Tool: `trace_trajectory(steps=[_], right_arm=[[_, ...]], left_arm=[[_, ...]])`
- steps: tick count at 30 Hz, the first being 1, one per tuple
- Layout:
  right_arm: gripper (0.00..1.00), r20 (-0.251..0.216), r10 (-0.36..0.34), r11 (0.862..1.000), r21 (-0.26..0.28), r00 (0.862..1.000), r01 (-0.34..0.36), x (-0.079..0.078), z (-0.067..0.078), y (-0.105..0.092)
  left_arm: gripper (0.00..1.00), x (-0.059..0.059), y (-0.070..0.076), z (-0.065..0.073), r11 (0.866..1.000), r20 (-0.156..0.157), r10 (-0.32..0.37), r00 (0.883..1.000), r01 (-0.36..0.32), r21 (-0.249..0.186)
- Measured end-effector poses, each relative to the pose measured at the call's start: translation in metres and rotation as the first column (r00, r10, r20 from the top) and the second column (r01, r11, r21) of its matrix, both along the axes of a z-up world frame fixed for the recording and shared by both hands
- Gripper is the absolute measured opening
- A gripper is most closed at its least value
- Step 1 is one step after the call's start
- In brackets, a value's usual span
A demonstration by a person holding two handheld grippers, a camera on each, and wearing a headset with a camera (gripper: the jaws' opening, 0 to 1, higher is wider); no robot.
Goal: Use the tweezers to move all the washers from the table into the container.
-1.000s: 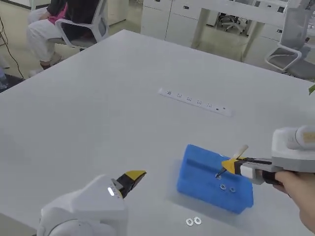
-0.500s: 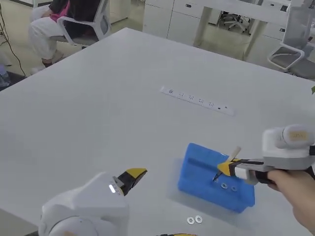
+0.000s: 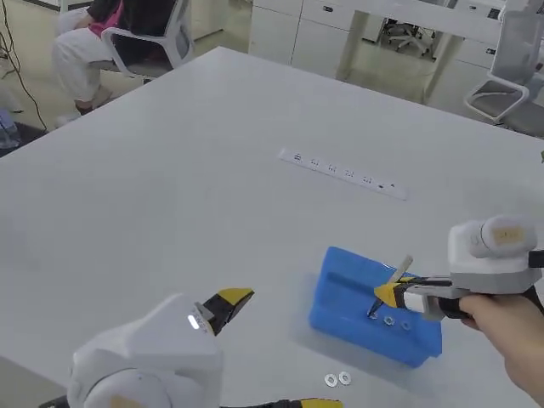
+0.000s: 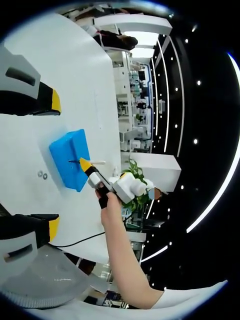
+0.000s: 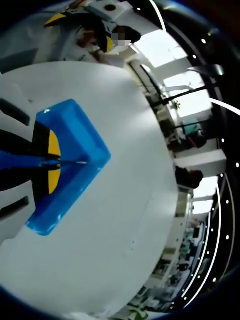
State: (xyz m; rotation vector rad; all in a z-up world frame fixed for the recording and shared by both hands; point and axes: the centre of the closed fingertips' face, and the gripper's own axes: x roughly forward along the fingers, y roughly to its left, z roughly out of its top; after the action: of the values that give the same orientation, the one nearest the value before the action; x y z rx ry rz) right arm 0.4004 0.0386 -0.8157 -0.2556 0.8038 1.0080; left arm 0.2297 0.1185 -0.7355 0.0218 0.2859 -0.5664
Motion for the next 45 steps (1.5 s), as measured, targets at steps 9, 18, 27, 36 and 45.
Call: trace_trajectory(steps=[9, 18, 27, 36, 45], right_arm=[[0.04, 0.011, 0.013, 1.0, -0.01, 1.0, -0.013, 0.003, -0.002, 0.002], [0.04, 0.039, 0.013, 1.0, -0.017, 0.999, -0.012, 0.003, 0.005, 0.0], [0.04, 0.077, 0.021, 1.0, 0.021, 0.997, -0.023, -0.005, 0.029, 0.002], [0.04, 0.115, 0.03, 0.998, 0.058, 0.993, -0.037, -0.014, 0.056, 0.008], [0.04, 0.138, 0.052, 0.994, 0.091, 0.989, -0.065, -0.032, 0.079, 0.014]], left_arm=[[0.81, 0.0, 0.0, 0.0, 1.0, -0.001, -0.001, 1.0, 0.001, 0.001], [0.82, -0.001, 0.0, 0.0, 1.0, -0.001, -0.001, 1.0, 0.001, -0.005], [0.81, -0.001, -0.002, 0.0, 1.0, 0.0, -0.01, 1.0, 0.01, 0.0], [0.81, -0.002, -0.002, 0.0, 1.0, 0.002, -0.012, 1.0, 0.012, 0.004], [0.81, -0.001, -0.002, -0.001, 1.0, 0.0, -0.011, 1.0, 0.011, 0.004]])
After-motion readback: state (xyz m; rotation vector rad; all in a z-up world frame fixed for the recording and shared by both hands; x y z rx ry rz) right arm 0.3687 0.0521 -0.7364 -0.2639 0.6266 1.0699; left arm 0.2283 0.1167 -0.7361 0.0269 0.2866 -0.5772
